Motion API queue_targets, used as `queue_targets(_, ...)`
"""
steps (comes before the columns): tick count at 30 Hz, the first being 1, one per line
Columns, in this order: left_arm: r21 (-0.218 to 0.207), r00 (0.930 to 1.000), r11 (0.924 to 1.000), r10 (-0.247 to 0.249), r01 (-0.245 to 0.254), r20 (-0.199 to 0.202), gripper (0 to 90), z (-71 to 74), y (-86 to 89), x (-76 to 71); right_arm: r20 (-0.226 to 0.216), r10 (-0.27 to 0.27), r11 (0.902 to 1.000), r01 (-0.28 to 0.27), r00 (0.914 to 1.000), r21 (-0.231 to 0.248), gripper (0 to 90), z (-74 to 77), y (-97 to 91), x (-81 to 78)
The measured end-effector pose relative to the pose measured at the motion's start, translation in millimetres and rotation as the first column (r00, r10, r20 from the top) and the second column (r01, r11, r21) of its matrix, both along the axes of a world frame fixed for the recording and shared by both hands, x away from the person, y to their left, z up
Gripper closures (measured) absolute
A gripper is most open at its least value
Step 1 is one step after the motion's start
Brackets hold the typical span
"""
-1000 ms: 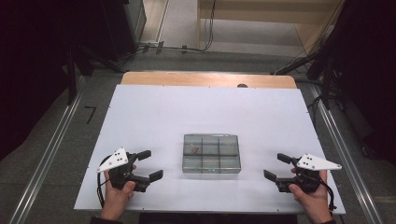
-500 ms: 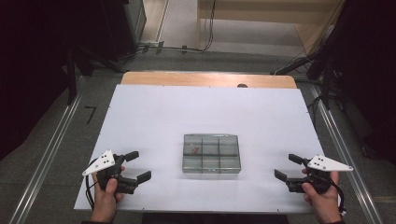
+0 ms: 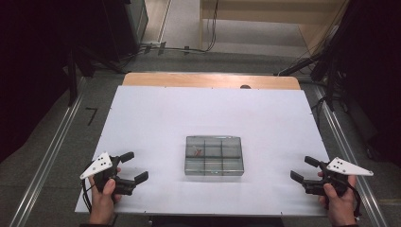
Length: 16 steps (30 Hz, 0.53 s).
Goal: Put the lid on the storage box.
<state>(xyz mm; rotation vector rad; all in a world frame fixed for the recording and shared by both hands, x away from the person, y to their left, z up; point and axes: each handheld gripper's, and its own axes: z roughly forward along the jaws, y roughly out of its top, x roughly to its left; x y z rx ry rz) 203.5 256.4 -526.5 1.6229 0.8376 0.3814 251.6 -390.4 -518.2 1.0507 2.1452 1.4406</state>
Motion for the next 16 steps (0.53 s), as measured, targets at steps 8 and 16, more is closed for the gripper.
queue_targets(8, -0.027, 1.0, 0.9996, 0.008, -0.008, -0.001, 0.0, -3.3, 1.9, 1.5, 0.023, -0.021, 0.9993, 0.02, 0.9995, 0.032, 0.3, -5.4, -0.8, 3.0)
queue_targets(16, -0.014, 0.9998, 0.9997, 0.018, -0.018, -0.005, 0.0, -4.2, -1.3, 1.3, 0.015, -0.043, 0.9989, 0.043, 0.999, 0.02, 0.0, -6.8, 1.4, 4.8)
